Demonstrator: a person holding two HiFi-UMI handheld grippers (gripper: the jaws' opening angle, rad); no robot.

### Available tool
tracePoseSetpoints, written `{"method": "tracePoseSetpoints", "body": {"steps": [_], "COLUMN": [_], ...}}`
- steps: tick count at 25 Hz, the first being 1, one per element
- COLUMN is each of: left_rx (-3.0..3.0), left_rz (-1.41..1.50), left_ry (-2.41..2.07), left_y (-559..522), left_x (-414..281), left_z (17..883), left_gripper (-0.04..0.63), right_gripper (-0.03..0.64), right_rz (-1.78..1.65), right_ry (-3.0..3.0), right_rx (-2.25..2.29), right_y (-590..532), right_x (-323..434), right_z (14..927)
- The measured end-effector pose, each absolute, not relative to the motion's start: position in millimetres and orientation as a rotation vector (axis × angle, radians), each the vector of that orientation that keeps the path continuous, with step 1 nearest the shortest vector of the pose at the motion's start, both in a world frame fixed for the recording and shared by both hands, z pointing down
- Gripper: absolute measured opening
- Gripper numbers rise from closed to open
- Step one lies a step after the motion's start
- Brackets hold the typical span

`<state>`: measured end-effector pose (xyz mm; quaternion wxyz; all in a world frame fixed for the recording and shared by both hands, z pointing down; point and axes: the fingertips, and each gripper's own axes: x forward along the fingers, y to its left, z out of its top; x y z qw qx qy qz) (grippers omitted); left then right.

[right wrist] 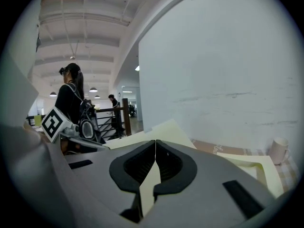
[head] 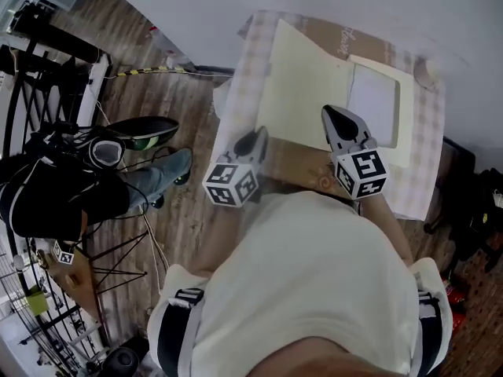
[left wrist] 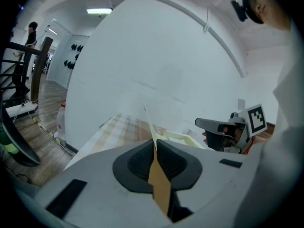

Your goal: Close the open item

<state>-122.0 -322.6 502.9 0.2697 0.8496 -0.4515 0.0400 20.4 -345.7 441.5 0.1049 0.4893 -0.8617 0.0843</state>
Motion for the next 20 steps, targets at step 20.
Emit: {"method": "tracePoseSetpoints", "body": {"steps": [20], "left_rx": [2.201], "left_rz": [-0.003], "left_ry": [-1.623], "left_y": [-286], "left_x": [-48], "left_z": [436], "left_gripper": [0.006], "right_gripper": [0.000], "right_rz": [0.235], "right_ry": [-2.662], "right_rx": [1.287], "right_y": [-309], "right_x": [133], "right_z": [415]}}
